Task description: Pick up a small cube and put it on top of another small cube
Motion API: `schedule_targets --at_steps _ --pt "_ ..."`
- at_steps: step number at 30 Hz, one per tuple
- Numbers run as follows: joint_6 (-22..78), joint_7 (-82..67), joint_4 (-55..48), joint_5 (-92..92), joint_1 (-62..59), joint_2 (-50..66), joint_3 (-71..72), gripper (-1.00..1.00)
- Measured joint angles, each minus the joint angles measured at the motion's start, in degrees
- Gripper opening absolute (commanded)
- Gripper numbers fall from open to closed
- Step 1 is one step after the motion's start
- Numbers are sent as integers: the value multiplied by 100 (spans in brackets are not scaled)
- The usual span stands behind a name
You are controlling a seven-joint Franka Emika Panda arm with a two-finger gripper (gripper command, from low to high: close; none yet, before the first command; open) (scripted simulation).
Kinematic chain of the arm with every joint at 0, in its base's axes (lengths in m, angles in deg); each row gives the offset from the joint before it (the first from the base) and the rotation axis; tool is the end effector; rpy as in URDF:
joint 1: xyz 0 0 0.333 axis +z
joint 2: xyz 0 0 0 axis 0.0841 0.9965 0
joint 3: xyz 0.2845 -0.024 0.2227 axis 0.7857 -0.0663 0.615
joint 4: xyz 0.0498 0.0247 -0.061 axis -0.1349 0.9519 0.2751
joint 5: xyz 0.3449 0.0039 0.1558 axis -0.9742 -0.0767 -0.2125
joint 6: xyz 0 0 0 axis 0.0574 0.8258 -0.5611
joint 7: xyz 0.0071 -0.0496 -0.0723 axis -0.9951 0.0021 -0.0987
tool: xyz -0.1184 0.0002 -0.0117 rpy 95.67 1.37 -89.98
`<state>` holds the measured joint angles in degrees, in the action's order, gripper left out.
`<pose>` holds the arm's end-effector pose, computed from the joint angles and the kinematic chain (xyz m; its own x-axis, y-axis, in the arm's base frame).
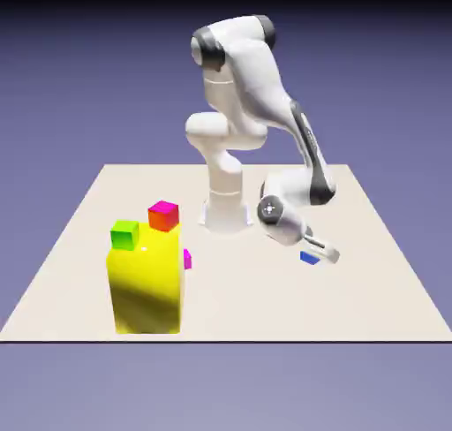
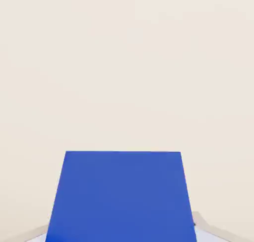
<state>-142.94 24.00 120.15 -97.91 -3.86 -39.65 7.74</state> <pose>0.3736 0.1572 0.2215 -0.2477 -0.8641 -0.4383 -0.8946 0.0302 0.4459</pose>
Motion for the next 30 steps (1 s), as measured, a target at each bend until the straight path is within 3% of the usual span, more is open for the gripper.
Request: schedule_targets --at_steps 23,26,30 --pt "-629 4827 -448 -259 289 -2882 -4777 -100" --pt "-679 5530 -406 -144 -182 -3132 -5288 -100" --pt "-914 4958 -495 -891 13 -2605 -5255 -100"
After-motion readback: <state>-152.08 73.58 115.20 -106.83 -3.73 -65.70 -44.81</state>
